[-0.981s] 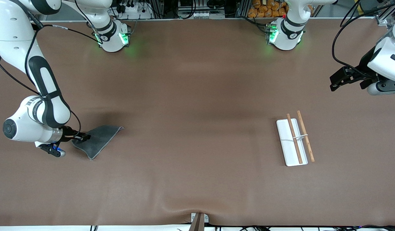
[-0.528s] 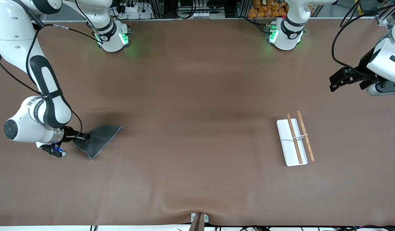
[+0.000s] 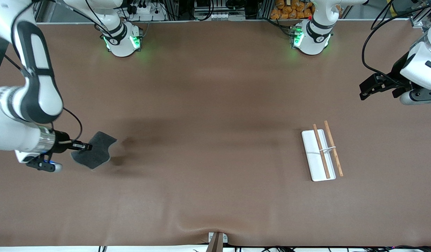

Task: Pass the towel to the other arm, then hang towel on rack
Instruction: 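Lift the towel with the right gripper while the left gripper approaches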

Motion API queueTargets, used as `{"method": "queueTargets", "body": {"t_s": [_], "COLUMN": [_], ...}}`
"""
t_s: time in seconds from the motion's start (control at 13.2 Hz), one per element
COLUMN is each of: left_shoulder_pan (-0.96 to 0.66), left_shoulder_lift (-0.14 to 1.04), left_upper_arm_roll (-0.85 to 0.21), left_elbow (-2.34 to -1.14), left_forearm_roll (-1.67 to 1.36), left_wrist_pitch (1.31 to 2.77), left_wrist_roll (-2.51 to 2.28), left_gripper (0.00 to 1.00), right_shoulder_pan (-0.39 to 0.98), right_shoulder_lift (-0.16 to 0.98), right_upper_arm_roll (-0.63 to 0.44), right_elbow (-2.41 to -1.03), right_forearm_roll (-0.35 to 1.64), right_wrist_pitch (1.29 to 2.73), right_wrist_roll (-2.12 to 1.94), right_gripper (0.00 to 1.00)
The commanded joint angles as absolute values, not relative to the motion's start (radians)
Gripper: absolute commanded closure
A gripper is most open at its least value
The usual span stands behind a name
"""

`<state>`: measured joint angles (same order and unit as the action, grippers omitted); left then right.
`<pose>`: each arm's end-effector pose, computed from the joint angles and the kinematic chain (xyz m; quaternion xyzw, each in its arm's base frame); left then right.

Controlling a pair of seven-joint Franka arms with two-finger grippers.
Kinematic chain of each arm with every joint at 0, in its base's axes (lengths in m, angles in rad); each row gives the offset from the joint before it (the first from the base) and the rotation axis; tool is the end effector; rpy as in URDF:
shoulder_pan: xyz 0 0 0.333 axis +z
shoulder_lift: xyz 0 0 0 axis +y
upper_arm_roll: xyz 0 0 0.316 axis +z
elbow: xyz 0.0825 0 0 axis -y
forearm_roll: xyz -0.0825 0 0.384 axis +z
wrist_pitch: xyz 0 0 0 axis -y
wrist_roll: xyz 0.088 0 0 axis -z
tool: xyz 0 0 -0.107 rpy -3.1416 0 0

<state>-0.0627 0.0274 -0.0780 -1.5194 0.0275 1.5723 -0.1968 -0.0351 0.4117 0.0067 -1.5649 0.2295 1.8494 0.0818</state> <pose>0.5586 -0.0755 0.6337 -0.9994 -0.0282 -0.0147 0.0103 0.6622 -0.0015 0.3984 -0.9876 0.0931 0.0660 0.1075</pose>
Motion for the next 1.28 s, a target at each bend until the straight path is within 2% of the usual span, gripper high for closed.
{"method": "queueTargets", "body": {"t_s": [0.0, 0.3, 0.53, 0.83, 1.21], "left_shoulder_pan": [-0.067, -0.061, -0.064, -0.121, -0.207], "left_shoulder_lift": [0.031, 0.031, 0.031, 0.055, 0.106], "left_upper_arm_roll": [-0.078, -0.078, -0.078, -0.078, -0.078], "left_elbow": [-1.506, -1.508, -1.508, -1.503, -1.502], "left_forearm_roll": [0.037, 0.038, 0.037, 0.014, -0.005], "left_wrist_pitch": [1.58, 1.58, 1.58, 1.609, 1.695], "left_wrist_roll": [-0.206, -0.206, -0.206, -0.352, -0.572], "left_gripper": [0.0, 0.0, 0.0, 0.0, 0.0], "right_shoulder_pan": [0.006, 0.101, 0.204, 0.365, 0.485], "right_shoulder_lift": [0.41, 0.384, 0.371, 0.376, 0.394], "right_upper_arm_roll": [0.005, 0.011, 0.012, 0.006, 0.008], "right_elbow": [-1.482, -1.474, -1.457, -1.353, -1.332], "right_forearm_roll": [0.242, 0.25, 0.282, 0.327, 0.33], "right_wrist_pitch": [1.778, 1.758, 1.761, 1.767, 1.893], "right_wrist_roll": [0.095, 0.101, 0.252, 0.498, 0.742], "right_gripper": [1.0, 1.0, 1.0, 1.0, 1.0]}}
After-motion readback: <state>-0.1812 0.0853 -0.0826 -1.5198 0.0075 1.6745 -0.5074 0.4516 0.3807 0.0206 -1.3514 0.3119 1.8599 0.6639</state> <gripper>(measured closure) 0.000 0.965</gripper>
